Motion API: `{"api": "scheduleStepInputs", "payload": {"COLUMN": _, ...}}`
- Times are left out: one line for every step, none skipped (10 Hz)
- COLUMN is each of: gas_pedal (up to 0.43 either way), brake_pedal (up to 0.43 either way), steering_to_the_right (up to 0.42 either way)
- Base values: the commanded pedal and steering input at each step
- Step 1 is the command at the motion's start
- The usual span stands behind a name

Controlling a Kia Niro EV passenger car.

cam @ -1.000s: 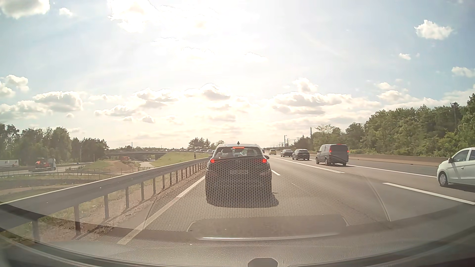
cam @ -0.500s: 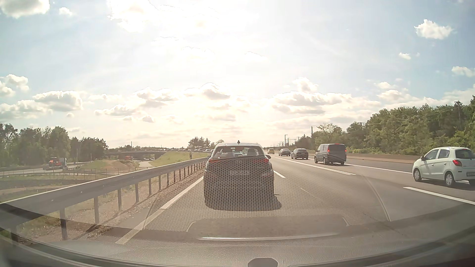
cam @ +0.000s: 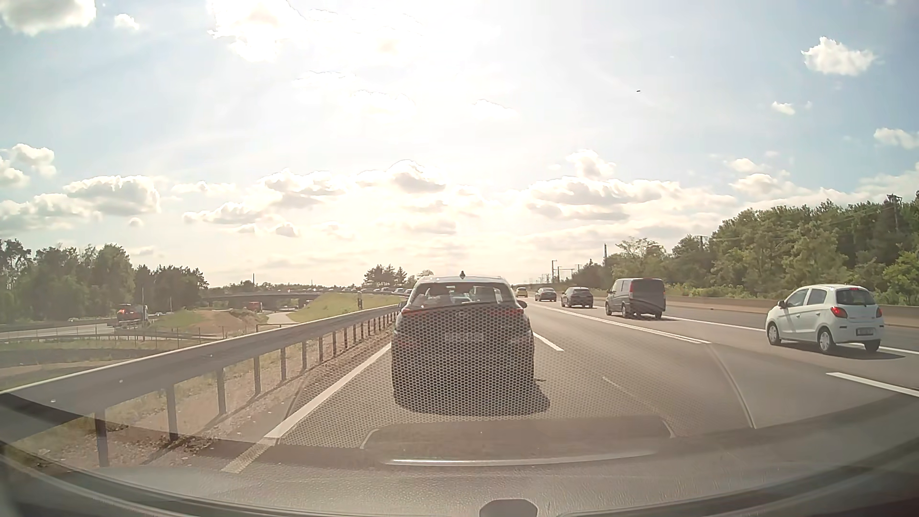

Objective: Follow the waypoints while adhering to traffic rules and regulations

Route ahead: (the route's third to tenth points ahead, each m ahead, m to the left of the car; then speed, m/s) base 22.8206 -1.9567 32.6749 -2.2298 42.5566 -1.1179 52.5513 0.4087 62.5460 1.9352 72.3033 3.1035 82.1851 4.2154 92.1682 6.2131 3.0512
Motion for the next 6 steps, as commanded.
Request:
{"api": "scheduleStepInputs", "payload": {"gas_pedal": 0.000, "brake_pedal": 0.116, "steering_to_the_right": -0.004}}
{"api": "scheduleStepInputs", "payload": {"gas_pedal": 0.000, "brake_pedal": 0.122, "steering_to_the_right": -0.004}}
{"api": "scheduleStepInputs", "payload": {"gas_pedal": 0.000, "brake_pedal": 0.128, "steering_to_the_right": -0.004}}
{"api": "scheduleStepInputs", "payload": {"gas_pedal": 0.000, "brake_pedal": 0.128, "steering_to_the_right": -0.003}}
{"api": "scheduleStepInputs", "payload": {"gas_pedal": 0.000, "brake_pedal": 0.122, "steering_to_the_right": -0.003}}
{"api": "scheduleStepInputs", "payload": {"gas_pedal": 0.000, "brake_pedal": 0.122, "steering_to_the_right": -0.004}}
